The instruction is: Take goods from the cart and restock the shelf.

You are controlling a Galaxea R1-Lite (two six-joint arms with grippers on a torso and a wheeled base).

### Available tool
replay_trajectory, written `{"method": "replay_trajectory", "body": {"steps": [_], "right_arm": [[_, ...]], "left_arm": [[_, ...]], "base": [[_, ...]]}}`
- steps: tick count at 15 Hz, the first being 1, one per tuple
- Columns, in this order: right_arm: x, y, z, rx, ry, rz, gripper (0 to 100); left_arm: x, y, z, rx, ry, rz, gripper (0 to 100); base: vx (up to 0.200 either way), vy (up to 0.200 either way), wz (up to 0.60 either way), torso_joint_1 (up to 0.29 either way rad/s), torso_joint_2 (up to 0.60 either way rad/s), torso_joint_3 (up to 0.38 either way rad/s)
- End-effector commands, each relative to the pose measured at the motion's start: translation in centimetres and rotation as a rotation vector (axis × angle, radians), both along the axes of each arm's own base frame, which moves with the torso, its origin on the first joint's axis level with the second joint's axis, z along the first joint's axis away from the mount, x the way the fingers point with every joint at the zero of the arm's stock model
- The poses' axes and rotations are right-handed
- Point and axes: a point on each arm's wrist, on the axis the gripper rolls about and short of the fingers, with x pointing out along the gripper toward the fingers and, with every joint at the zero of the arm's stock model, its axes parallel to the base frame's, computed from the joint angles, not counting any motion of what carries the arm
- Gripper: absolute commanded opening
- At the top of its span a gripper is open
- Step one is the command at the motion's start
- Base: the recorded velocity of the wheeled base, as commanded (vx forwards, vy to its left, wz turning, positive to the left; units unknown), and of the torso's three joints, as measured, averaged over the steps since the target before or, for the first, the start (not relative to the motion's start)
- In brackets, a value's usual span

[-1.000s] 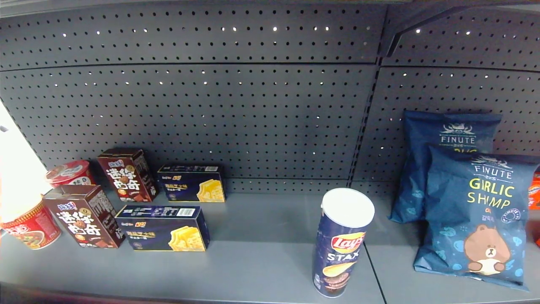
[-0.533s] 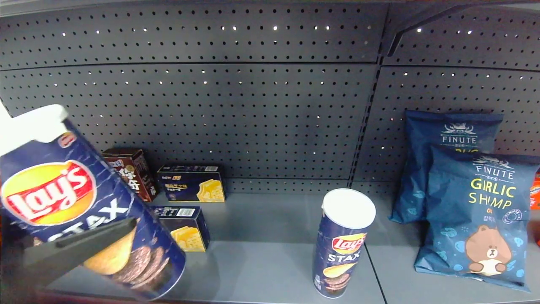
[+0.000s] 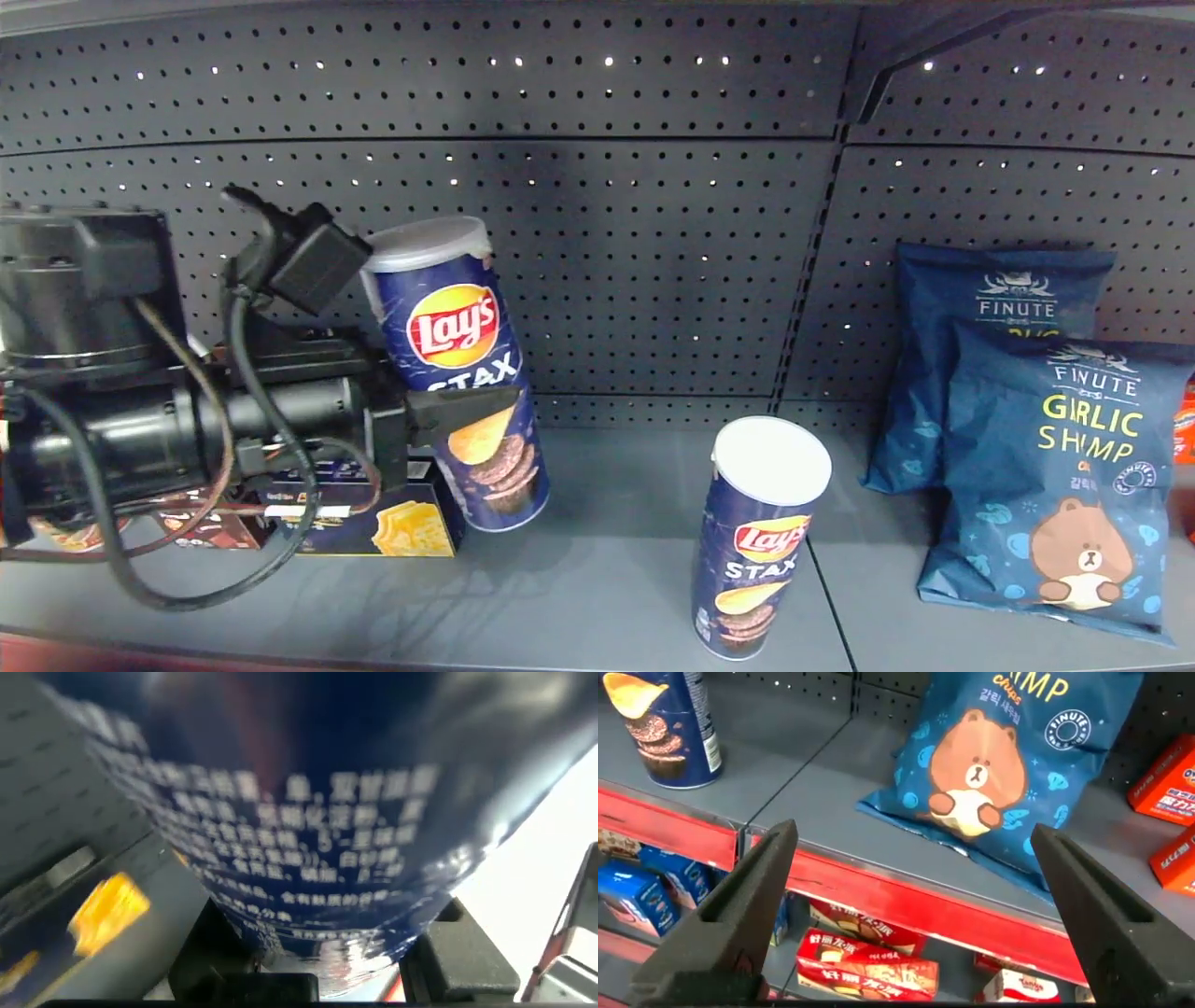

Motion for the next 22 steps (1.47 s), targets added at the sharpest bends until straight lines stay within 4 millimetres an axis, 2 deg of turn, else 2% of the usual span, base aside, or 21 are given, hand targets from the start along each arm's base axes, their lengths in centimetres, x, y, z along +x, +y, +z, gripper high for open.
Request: {"method": "replay_trajectory", "body": {"steps": [1, 4, 7, 8, 9, 12, 16, 18, 22], "right_arm": [[0.0, 0.0, 0.0, -0.001, 0.006, 0.001, 100], [0.0, 0.0, 0.0, 0.004, 0.007, 0.012, 100], [0.0, 0.1, 0.0, 0.006, 0.007, 0.035, 100], [0.0, 0.1, 0.0, 0.007, 0.007, 0.038, 100], [0.0, 0.1, 0.0, 0.007, 0.007, 0.038, 100], [0.0, 0.1, 0.0, 0.009, 0.008, 0.036, 100], [0.0, 0.1, 0.0, 0.015, 0.009, 0.036, 100], [0.0, 0.1, 0.0, 0.015, 0.009, 0.035, 100], [0.0, 0.1, 0.0, 0.015, 0.009, 0.036, 100]], "left_arm": [[2.9, -2.7, -1.4, 0.012, 0.032, -0.057, 0], [5.0, -4.3, -2.4, 0.014, 0.048, -0.112, 0], [6.7, -4.9, -3.0, 0.027, 0.045, -0.112, 0], [7.9, -5.5, -3.3, 0.034, 0.030, -0.117, 0], [7.9, -5.5, -3.3, 0.034, 0.030, -0.117, 0], [11.4, -7.3, -4.6, 0.043, 0.012, -0.128, 0], [14.3, -9.0, -6.8, 0.111, -0.059, -0.164, 0], [15.1, -9.9, -8.1, 0.135, -0.071, -0.181, 0], [15.5, -10.8, -8.8, 0.137, -0.069, -0.199, 0]], "base": [[0.000, 0.000, 0.00, 0.000, 0.00, 0.000], [0.000, 0.000, 0.00, 0.000, 0.00, 0.000], [0.000, 0.000, 0.00, 0.000, 0.00, 0.000], [0.000, 0.000, 0.00, 0.000, 0.00, 0.000], [0.000, 0.000, 0.00, 0.000, 0.00, 0.000], [0.000, 0.000, 0.00, 0.000, 0.00, 0.000], [0.000, 0.000, 0.00, 0.000, 0.00, 0.000], [0.000, 0.000, 0.00, 0.000, 0.00, 0.000], [0.000, 0.000, 0.00, 0.000, 0.00, 0.000]]}}
